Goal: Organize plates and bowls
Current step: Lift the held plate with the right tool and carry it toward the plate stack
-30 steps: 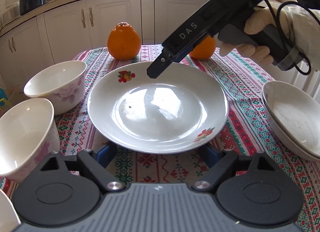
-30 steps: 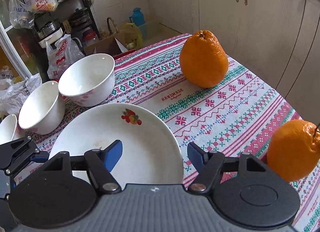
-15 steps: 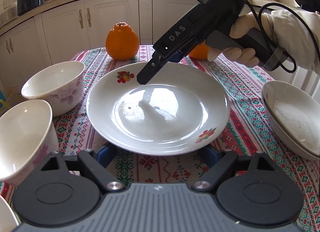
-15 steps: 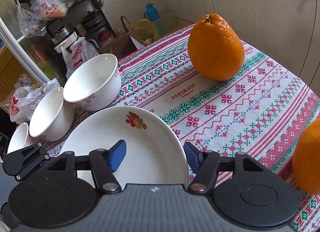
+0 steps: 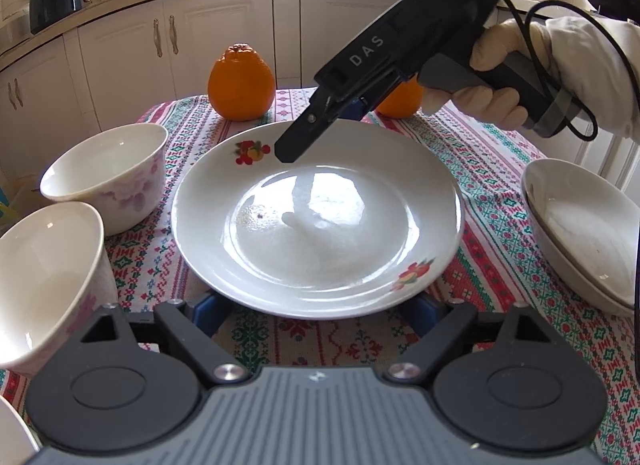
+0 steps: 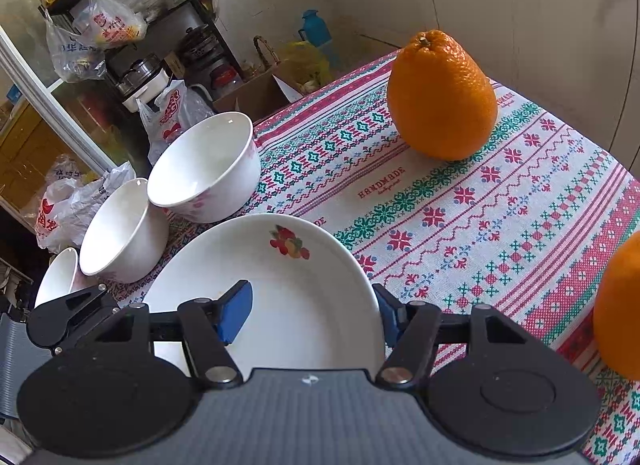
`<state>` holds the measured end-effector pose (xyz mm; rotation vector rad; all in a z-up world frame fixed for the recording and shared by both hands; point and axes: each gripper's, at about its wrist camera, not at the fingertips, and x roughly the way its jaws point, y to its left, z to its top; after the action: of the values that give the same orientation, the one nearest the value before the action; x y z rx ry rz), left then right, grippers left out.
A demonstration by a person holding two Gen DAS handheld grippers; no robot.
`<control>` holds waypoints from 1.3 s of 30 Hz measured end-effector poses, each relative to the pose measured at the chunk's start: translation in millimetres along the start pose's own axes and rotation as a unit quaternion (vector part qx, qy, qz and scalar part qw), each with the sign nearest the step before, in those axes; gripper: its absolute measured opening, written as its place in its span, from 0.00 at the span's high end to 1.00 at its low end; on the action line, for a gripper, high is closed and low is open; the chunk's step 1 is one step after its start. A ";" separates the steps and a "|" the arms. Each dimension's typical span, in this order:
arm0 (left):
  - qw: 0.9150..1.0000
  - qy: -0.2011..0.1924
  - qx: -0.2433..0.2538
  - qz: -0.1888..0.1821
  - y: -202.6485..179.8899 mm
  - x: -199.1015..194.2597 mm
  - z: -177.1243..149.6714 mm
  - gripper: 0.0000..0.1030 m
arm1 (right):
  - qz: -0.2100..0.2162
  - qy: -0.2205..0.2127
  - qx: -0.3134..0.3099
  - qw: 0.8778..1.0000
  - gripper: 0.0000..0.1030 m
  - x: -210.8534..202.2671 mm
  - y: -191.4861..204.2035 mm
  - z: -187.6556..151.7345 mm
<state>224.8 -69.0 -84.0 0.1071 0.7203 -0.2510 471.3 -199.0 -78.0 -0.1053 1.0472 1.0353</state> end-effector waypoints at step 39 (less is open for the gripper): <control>0.991 -0.012 0.104 -0.082 -57.3 -74.3 8.7 0.14 | -0.063 -0.090 0.056 0.992 0.31 -117.2 56.2 -90.8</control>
<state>161.5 -111.8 -28.8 0.2426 0.6791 -0.4837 357.9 -291.9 -17.6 0.0130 0.9212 0.8527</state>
